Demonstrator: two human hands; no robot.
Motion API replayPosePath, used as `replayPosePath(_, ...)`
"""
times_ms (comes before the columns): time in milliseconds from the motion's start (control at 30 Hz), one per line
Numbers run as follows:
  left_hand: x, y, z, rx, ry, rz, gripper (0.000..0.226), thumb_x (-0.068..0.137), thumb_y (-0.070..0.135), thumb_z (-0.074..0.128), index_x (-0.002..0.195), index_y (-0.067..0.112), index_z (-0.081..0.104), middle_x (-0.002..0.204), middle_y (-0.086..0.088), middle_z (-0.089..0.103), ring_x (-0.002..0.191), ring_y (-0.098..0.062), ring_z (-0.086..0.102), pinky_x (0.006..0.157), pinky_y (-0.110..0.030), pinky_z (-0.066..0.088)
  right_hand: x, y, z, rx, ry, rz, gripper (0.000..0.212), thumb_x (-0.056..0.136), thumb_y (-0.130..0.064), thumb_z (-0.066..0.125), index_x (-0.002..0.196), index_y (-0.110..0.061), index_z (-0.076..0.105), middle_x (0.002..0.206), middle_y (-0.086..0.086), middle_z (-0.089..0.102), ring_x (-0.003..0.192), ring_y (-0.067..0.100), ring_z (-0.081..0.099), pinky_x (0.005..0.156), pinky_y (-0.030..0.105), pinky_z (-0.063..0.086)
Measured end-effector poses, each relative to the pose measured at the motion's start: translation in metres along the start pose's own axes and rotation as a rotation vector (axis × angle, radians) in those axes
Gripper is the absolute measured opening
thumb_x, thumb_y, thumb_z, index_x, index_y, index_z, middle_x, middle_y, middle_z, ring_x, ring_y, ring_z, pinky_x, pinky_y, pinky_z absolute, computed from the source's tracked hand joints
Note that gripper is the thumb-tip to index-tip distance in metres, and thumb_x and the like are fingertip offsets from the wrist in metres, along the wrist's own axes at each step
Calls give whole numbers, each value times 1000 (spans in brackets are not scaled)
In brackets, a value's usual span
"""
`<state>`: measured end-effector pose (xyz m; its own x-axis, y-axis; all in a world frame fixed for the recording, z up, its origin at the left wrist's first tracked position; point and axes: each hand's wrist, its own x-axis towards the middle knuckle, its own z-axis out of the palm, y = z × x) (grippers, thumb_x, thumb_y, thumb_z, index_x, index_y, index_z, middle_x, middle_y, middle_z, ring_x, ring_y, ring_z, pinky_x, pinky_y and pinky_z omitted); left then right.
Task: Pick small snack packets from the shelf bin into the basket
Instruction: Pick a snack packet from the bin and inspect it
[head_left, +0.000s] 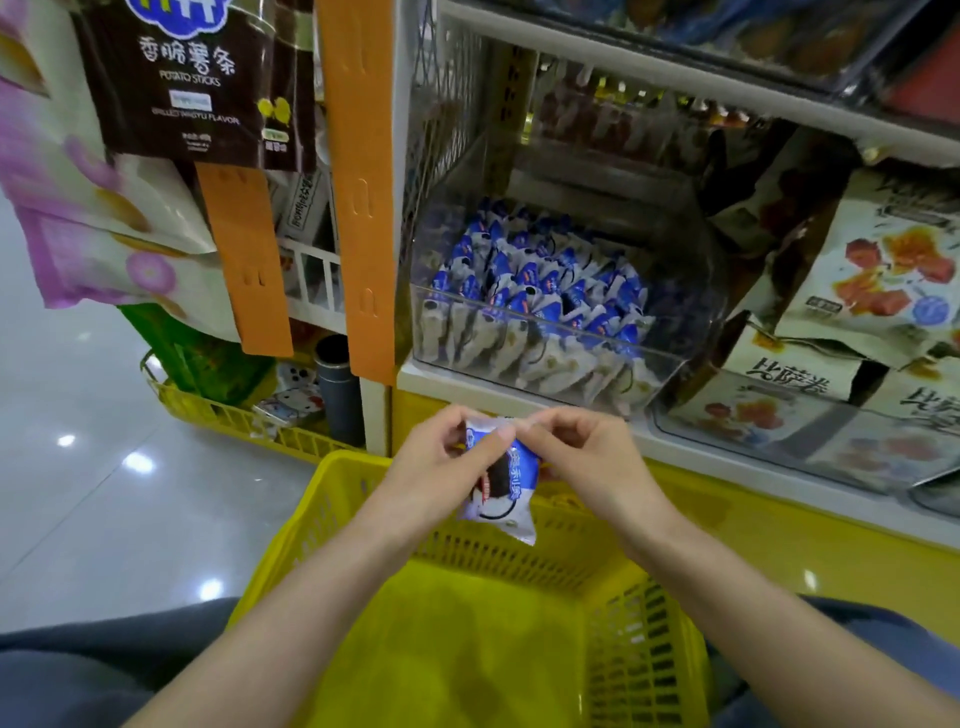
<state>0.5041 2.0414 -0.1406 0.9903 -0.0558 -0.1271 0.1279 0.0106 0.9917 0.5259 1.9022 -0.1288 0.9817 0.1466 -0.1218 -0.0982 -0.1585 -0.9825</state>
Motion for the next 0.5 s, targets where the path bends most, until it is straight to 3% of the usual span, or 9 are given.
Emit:
replayPosePath(100,3,-5,-1,35,59,19,18,90,16,56,74,10,56,67,-5,58,54,-2,52,52,-16,41,-2,7,2,-82,-39,-81,19,84,-11,66,68,-21,66,57,-9,65,56,-2,58,54,16,48)
replayPosePath(200,4,-9,0,28,62,-22,22,91,18,56,70,13,53,67,-6,57,62,-10,54,61,-27,42,-5,11,-1,-436,26,-298,8,83,-21,68,75,-24,68,71,-11,67,69,0,59,66,25,50)
replayPosePath(300,4,-10,1,10,41,-52,20,91,21,56,72,14,55,74,-8,59,72,-13,58,66,-28,45,-7,12,-7,-736,86,-539,9,82,-29,68,83,-20,69,77,-13,62,75,3,56,68,22,46)
replayPosePath(433,3,-9,2,-12,4,-63,11,89,23,58,91,12,61,83,-4,67,68,-3,62,58,-13,48,-7,10,-9,-544,109,-420,10,83,-21,67,75,-26,65,69,-16,62,69,-3,57,64,8,42)
replayPosePath(500,3,-9,1,-26,-1,-104,19,85,20,63,102,12,58,91,-6,69,67,-4,64,57,-15,50,-2,8,-12,-302,163,-258,16,86,-14,63,73,-23,61,68,-12,63,63,-1,59,61,15,48)
